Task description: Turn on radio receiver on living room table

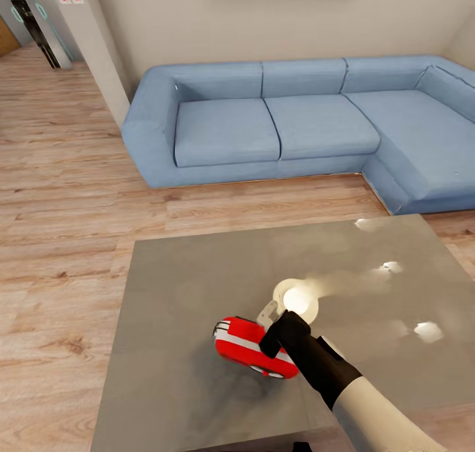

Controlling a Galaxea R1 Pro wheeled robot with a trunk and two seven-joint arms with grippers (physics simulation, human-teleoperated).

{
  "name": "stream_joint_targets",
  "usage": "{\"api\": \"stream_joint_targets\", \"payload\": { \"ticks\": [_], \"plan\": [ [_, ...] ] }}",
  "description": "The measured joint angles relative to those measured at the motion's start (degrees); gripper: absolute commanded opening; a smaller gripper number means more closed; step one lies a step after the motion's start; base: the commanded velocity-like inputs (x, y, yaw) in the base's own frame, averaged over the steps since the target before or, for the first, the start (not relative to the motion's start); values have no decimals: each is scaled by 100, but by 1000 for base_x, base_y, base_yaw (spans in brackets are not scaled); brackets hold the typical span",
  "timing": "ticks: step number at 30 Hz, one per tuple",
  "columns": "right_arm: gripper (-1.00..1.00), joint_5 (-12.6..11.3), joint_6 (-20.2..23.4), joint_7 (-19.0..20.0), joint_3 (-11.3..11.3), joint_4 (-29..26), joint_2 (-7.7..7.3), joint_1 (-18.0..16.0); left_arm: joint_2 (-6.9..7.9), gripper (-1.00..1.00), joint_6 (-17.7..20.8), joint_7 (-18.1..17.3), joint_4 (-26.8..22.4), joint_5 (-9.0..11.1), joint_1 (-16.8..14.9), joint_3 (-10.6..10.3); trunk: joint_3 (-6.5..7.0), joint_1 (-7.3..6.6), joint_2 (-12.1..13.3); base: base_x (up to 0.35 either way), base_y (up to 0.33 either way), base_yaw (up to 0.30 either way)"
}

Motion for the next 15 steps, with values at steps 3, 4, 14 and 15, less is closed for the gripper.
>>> {"api": "stream_joint_targets", "payload": {
  "ticks": [3, 4, 14, 15],
  "plan": [
    [-100, 151, -44, 24, -5, 28, -13, -33, 0, 100, 0, 0, -2, 0, 1, 2, 0, -1, 0, 0, 0, 0],
    [-100, 135, -48, 23, -5, 32, -16, -36, 0, 100, 0, 0, -1, 0, 1, 2, 0, -1, 0, 0, 0, 0],
    [-100, -127, -104, 32, -20, 24, -58, -39, 0, 100, -1, 0, 2, 0, -2, -2, 0, 1, 0, 0, 0, 0],
    [-100, -124, -82, -2, -28, -31, -65, -36, 0, 100, 0, 0, 1, 0, -2, -1, -1, 1, 1, 0, 0, 0]
  ]
}}
